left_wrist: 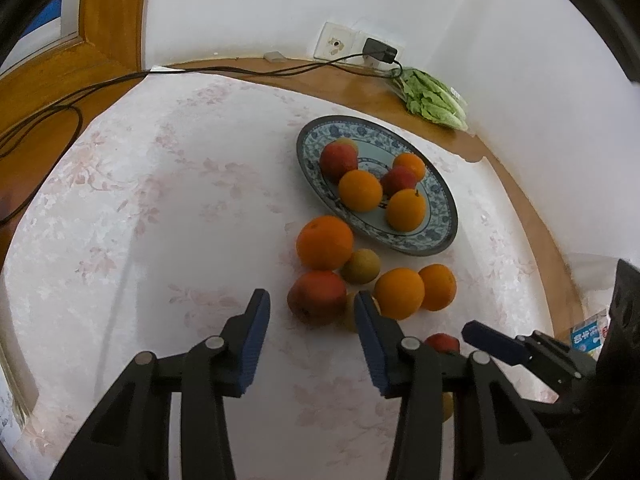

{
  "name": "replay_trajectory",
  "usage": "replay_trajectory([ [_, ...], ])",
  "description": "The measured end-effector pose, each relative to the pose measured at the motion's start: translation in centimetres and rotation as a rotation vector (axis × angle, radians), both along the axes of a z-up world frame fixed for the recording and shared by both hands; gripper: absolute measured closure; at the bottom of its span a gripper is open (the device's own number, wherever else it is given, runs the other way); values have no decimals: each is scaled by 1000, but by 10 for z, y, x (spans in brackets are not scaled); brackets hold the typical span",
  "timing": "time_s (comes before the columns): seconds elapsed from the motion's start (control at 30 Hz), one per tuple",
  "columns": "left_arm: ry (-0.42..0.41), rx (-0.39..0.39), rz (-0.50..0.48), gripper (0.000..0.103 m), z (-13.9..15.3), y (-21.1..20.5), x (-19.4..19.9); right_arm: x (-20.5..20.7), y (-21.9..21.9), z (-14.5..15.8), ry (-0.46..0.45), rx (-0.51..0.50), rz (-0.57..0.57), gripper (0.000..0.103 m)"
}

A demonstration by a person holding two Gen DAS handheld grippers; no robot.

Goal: Organize fruits
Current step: 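Withdraw both open tools from the plate back toward the fruit cluster, then grasp a red apple with the right tool while the left tool grasps a reddish fruit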

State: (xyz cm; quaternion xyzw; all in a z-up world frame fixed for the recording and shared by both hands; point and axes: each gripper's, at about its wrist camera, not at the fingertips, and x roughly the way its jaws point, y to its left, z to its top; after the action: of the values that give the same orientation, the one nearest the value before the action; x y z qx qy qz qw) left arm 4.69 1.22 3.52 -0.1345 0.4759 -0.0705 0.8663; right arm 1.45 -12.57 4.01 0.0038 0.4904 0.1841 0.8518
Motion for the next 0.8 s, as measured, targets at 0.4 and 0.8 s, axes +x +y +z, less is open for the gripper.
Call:
replay_trajectory([
  [0.4, -6, -21, 4, 57, -2, 2, 0, -1, 10, -7, 11, 4, 23, 61],
  [0.8, 3, -34, 14, 57, -7, 9, -3, -1, 14, -13, 8, 20, 31, 70],
])
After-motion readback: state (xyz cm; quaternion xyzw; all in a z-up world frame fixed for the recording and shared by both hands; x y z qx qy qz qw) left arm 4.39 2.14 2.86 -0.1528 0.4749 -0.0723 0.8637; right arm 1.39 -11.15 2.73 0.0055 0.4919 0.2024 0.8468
